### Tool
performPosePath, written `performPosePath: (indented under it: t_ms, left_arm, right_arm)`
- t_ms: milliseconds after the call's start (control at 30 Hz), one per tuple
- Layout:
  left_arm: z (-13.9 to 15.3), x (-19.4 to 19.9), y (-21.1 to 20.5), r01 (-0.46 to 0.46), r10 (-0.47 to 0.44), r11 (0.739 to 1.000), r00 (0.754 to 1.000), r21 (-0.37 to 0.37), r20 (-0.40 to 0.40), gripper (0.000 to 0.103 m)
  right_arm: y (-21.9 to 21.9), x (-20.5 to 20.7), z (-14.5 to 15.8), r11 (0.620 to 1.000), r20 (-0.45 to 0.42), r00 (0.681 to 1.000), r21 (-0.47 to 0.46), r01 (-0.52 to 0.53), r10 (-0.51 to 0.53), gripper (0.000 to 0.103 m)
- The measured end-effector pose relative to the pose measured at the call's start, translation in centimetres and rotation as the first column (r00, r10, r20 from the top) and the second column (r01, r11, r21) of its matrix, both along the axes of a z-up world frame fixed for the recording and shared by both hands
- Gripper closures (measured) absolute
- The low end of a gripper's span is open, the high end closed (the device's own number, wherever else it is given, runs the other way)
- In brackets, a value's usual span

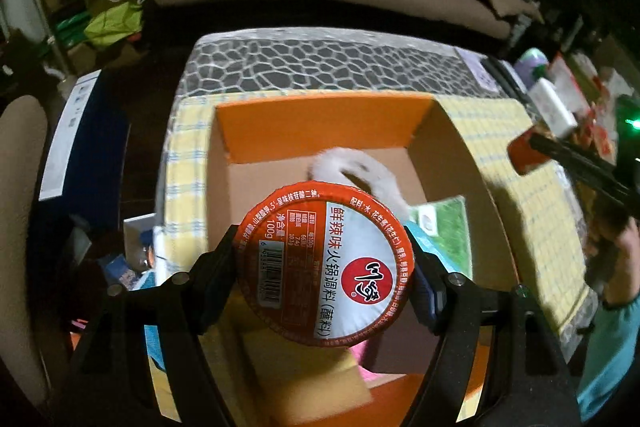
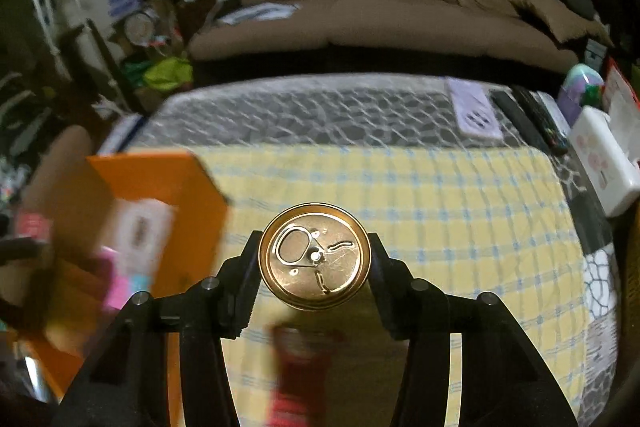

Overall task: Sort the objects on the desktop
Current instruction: 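Carry the red cup and the can over the orange box with both tools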

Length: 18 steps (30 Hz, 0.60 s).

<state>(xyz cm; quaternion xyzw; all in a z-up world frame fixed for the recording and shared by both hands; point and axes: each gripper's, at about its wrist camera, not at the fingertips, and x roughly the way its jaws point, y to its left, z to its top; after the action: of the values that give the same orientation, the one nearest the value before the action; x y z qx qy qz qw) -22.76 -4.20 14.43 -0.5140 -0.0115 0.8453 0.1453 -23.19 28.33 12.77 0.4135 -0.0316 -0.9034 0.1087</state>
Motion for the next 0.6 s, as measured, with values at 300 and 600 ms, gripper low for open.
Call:
performPosePath:
  t_ms: [300, 600]
  left_arm:
    - [-0.6, -1.6, -1.7, -0.025, 0.024, 0.999, 0.999, 0.034, 0.027, 0.031]
    - [-3.8, -5.7, 1.9, 0.052, -0.041, 0.982, 0.997, -0.179, 0.06, 0.031]
  right_arm:
    - [-10.3, -1.3, 4.6, 0.982, -0.009, 0.984, -0.063, -0.177, 0.177, 0.053]
    - [-16.6, -4.4, 2.1, 0.98, 0.062, 0.978, -0.02, -0.196, 0.197, 0.053]
